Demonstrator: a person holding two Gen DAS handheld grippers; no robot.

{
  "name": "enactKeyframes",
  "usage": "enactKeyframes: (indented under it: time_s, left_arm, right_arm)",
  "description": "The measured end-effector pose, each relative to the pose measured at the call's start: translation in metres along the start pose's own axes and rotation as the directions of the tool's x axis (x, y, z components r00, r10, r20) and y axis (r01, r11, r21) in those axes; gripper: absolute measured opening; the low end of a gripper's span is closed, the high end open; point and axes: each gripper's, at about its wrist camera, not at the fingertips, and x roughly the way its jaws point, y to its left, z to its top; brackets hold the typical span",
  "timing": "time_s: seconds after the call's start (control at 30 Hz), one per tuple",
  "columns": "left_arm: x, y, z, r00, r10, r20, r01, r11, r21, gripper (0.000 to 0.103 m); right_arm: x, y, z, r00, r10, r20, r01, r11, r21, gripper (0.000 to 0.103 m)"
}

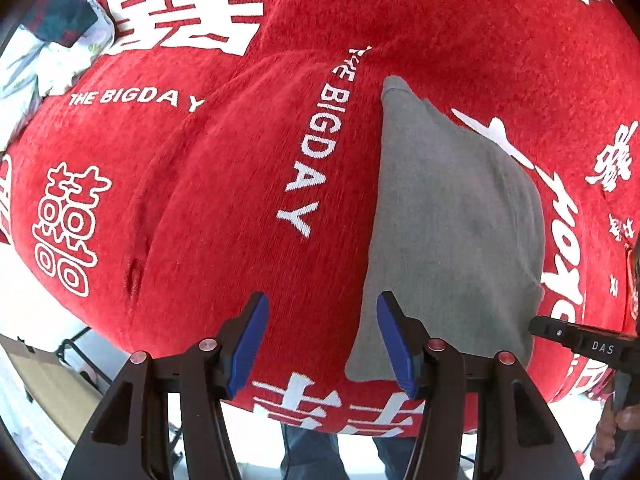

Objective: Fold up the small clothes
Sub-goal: 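Open both tools and lift them off the folded square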

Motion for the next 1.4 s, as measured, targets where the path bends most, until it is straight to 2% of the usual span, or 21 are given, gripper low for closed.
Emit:
enactKeyframes:
  time_s: [0.23,0.37,0.47,0.57,0.67,0.8,0.83,0.87,0.9,1.07,1.27,1.4]
  left_arm:
    - [-0.017,-0.004,-0.003,1.0,0.022,0.009,-0.022,1.0,0.007,0.058]
    - [-0.022,-0.006,-0.003,1.0,0.022,-0.003,-0.021,1.0,0.007,0.058]
    - [-0.029,-0.009,-0.004,1.0,0.018,-0.001,-0.018,1.0,0.013,0.058]
    - [-0.036,-0.013,-0.007,1.0,0.029,0.009,-0.029,0.999,0.035,0.058]
    - [-0.035,-0.011,-0.012,1.0,0.03,-0.008,-0.029,0.999,0.039,0.058]
    - [-0.027,-0.005,-0.019,0.998,0.049,-0.032,-0.048,0.998,0.031,0.058]
    - [-0.025,-0.003,-0.021,0.998,0.053,-0.042,-0.052,0.998,0.03,0.067]
    - [-0.023,-0.002,-0.022,0.997,0.055,-0.051,-0.054,0.998,0.028,0.087]
    - [-0.024,-0.001,-0.024,0.997,0.057,-0.047,-0.056,0.998,0.027,0.093]
    - [-0.026,-0.004,-0.027,0.997,0.052,-0.052,-0.05,0.997,0.051,0.094]
    - [-0.027,-0.004,-0.024,0.997,0.036,-0.066,-0.033,0.999,0.042,0.094]
    - [-0.031,-0.009,-0.015,0.998,0.027,-0.063,-0.024,0.998,0.05,0.094]
  right_arm:
    - [-0.015,0.014,0.002,1.0,-0.018,0.012,0.018,1.0,-0.01,0.017]
    - [-0.021,0.018,0.003,1.0,-0.023,0.009,0.023,1.0,-0.004,0.03]
    - [-0.022,0.026,0.003,1.0,-0.03,0.004,0.03,0.999,-0.025,0.034]
    - [-0.013,0.032,0.004,0.999,-0.035,-0.008,0.034,0.998,-0.044,0.049]
    - [0.009,0.034,0.006,0.997,-0.067,-0.034,0.064,0.996,-0.064,0.049]
    - [0.039,0.019,0.002,0.991,-0.096,-0.092,0.097,0.995,-0.001,0.049]
    - [0.042,0.013,0.0,0.99,-0.099,-0.104,0.102,0.995,0.023,0.049]
    - [0.042,0.01,-0.002,0.99,-0.091,-0.105,0.095,0.995,0.037,0.049]
    - [0.039,0.006,-0.005,0.992,-0.071,-0.1,0.077,0.996,0.055,0.049]
    - [0.015,-0.004,-0.011,0.997,-0.05,-0.051,0.054,0.994,0.09,0.049]
    - [-0.022,-0.012,-0.007,0.999,-0.004,0.045,-0.002,0.991,0.137,0.052]
    - [-0.044,-0.015,-0.013,0.995,-0.015,0.103,0.0,0.99,0.139,0.052]
